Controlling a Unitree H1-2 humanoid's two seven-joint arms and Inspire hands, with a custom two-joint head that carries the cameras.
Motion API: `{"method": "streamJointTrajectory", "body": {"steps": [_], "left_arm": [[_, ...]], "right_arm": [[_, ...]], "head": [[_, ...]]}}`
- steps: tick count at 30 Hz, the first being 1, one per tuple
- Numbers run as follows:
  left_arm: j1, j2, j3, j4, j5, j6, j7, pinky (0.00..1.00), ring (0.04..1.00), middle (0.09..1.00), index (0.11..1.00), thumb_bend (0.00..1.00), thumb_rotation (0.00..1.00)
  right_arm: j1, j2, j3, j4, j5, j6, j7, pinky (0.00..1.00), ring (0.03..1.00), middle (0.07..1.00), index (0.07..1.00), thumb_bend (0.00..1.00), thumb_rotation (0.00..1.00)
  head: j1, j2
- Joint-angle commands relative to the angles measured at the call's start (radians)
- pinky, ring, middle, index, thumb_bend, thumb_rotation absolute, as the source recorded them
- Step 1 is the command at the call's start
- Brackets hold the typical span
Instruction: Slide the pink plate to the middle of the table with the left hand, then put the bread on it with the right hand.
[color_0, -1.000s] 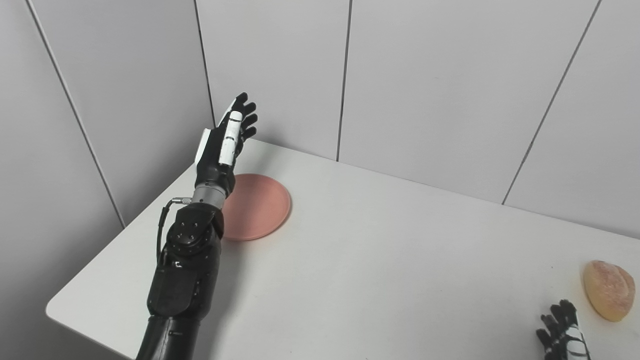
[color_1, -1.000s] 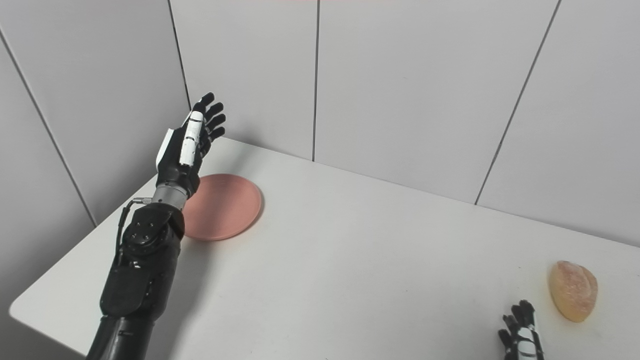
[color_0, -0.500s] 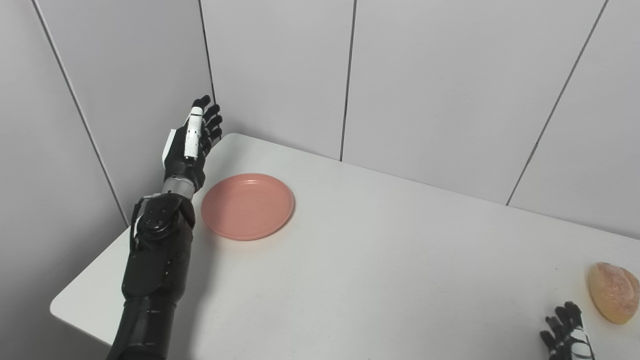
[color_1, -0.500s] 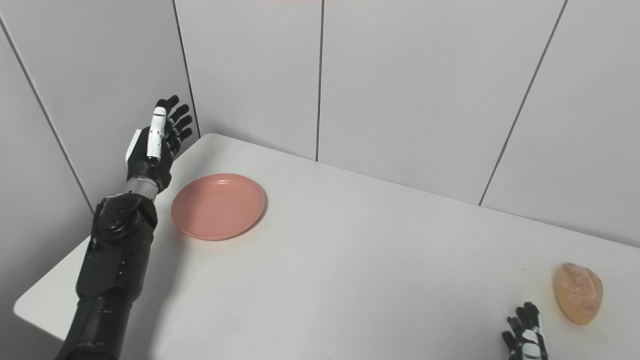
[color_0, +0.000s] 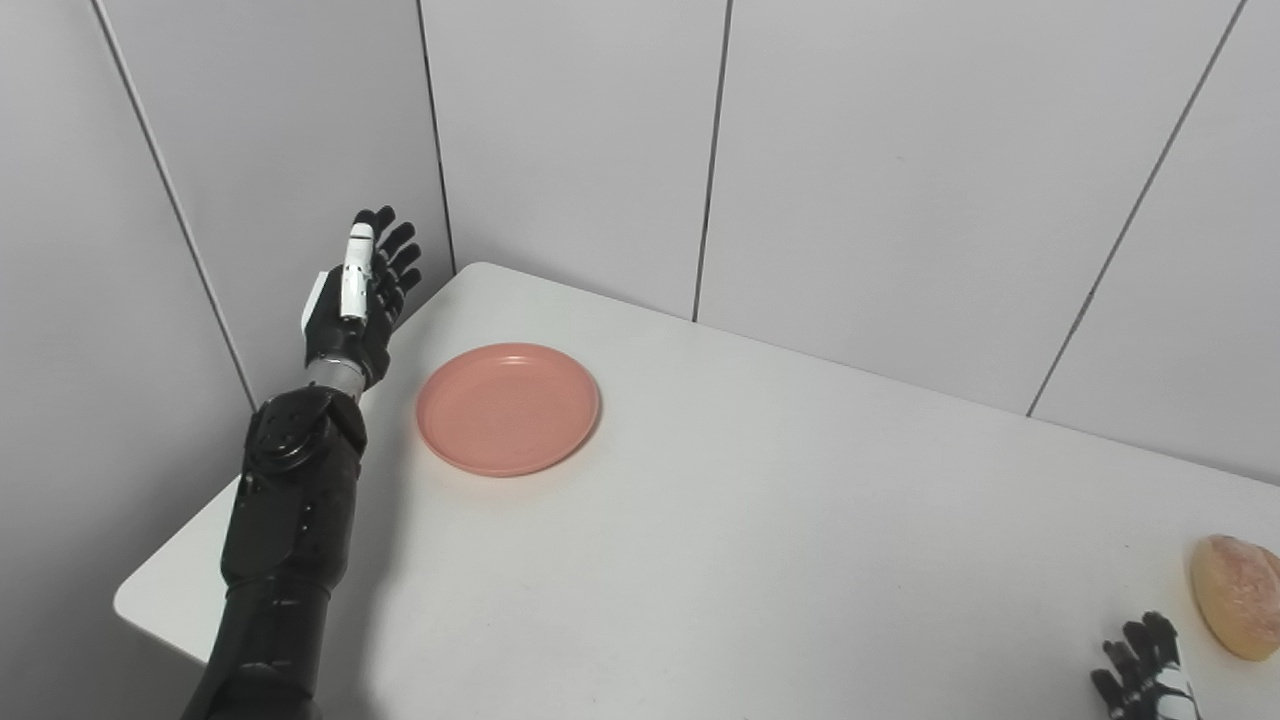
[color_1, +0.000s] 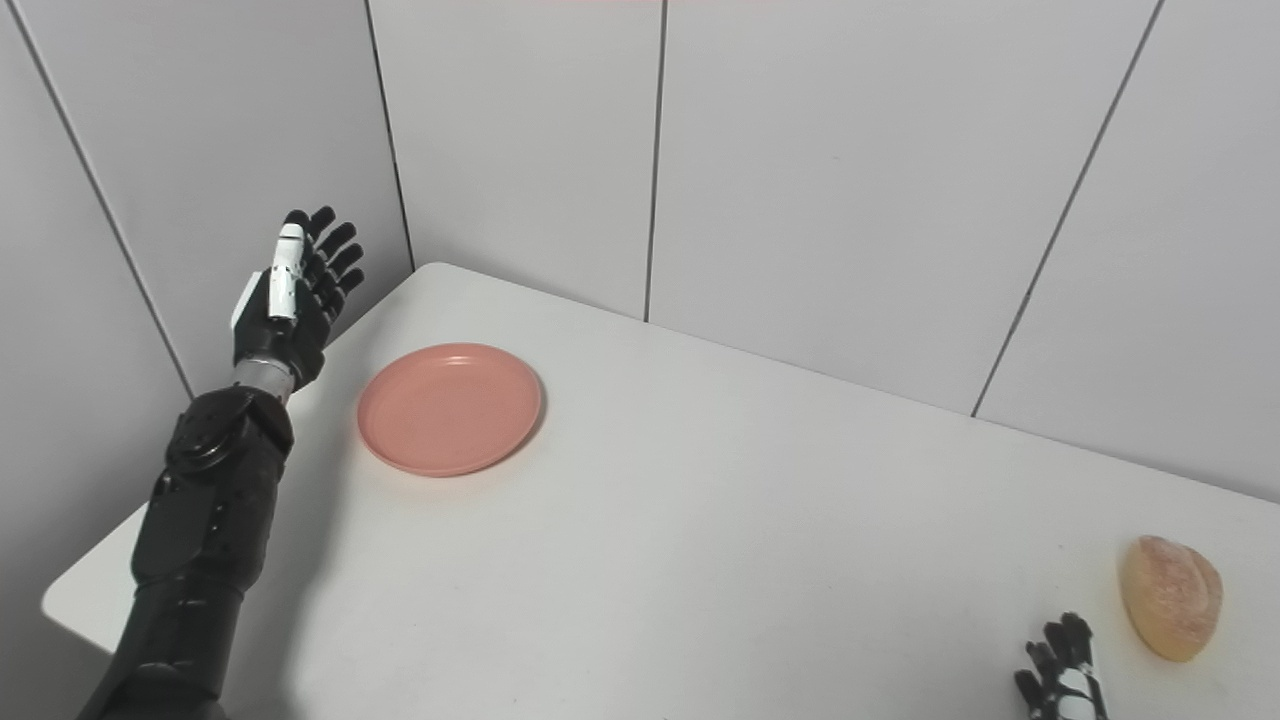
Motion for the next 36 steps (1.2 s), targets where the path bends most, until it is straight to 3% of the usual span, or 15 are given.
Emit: {"method": "streamJointTrajectory", "body": {"steps": [1, 36], "left_arm": [[-0.035, 0.036, 0.011, -0.015, -0.029, -0.014, -0.015, 0.97, 0.953, 0.945, 0.938, 0.36, 1.00], [-0.005, 0.001, 0.043, 0.152, -0.098, -0.058, -0.035, 1.00, 0.969, 0.963, 0.956, 0.32, 1.00]], "right_arm": [[-0.015, -0.005, -0.012, -0.014, 0.014, 0.001, 0.005, 1.00, 1.000, 1.000, 1.000, 0.13, 1.00], [-0.009, -0.015, -0.013, -0.029, 0.014, 0.015, 0.004, 1.00, 1.000, 1.000, 1.000, 0.17, 1.00]], "head": [[0.006, 0.000], [0.016, 0.022]]}}
